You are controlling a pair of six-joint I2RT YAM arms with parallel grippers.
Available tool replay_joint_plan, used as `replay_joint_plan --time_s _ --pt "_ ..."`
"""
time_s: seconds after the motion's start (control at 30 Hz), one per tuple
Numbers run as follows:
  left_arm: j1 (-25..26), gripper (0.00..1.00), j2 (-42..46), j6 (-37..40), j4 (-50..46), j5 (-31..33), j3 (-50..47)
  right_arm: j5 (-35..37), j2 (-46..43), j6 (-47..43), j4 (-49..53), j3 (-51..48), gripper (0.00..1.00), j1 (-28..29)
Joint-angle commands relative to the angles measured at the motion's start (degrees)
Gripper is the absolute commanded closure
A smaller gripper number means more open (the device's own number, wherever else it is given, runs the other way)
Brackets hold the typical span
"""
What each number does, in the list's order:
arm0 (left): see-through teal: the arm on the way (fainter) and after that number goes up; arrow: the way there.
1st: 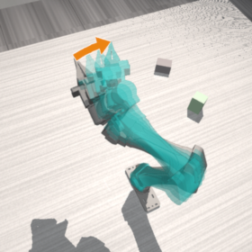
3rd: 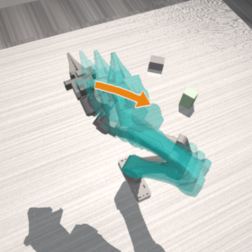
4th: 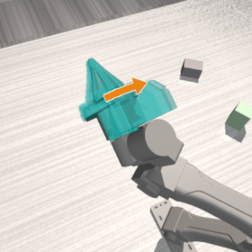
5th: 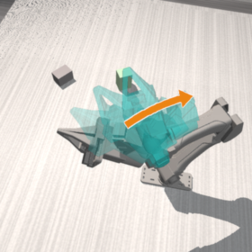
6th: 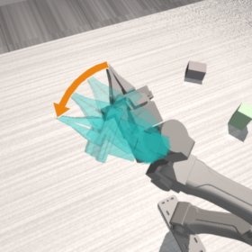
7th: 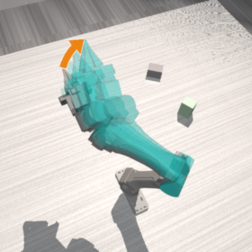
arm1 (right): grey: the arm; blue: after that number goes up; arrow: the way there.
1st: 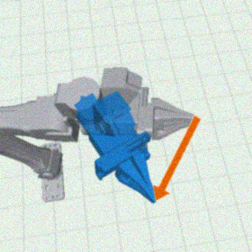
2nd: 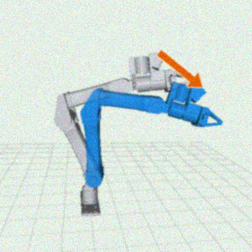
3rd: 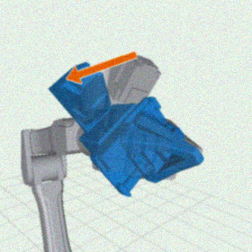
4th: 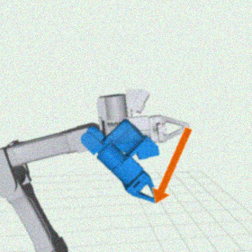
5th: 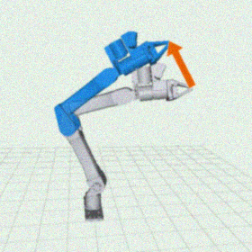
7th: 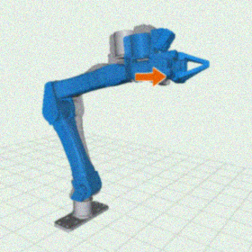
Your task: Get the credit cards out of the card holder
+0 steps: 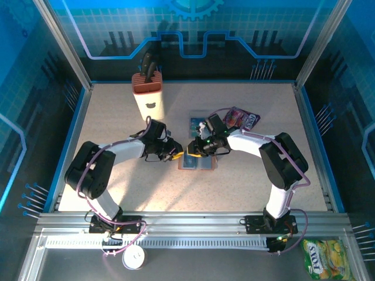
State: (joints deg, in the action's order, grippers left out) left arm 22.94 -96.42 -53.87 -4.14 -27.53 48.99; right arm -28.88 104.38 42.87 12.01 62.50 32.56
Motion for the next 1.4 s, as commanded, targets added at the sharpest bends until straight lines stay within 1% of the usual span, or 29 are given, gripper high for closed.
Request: replay_joint_plan --time_s 0.0,0.33,0.67,1.37 --pt "0.39 0.82 -1.65 0.57 0.87 -1.99 1.01 0.65 -0.71 -0.43 0.82 -1.32 0.74 -0.60" --pt "0.97 0.88 -3.58 0.16 2.79 -2.23 -0.37 0.90 0.54 -0.68 0.60 -2.07 0.73 -1.08" --pt "0.99 0.90 -5.35 0.50 3.44 -3.35 -0.70 1.01 1.22 -0.63 0.29 -2.82 0.71 -1.62" --pt "1.01 0.92 -6.54 1.66 1.63 -2.18 -1.76 1.15 3.60 -0.43 -0.10 -3.01 0.69 -1.77"
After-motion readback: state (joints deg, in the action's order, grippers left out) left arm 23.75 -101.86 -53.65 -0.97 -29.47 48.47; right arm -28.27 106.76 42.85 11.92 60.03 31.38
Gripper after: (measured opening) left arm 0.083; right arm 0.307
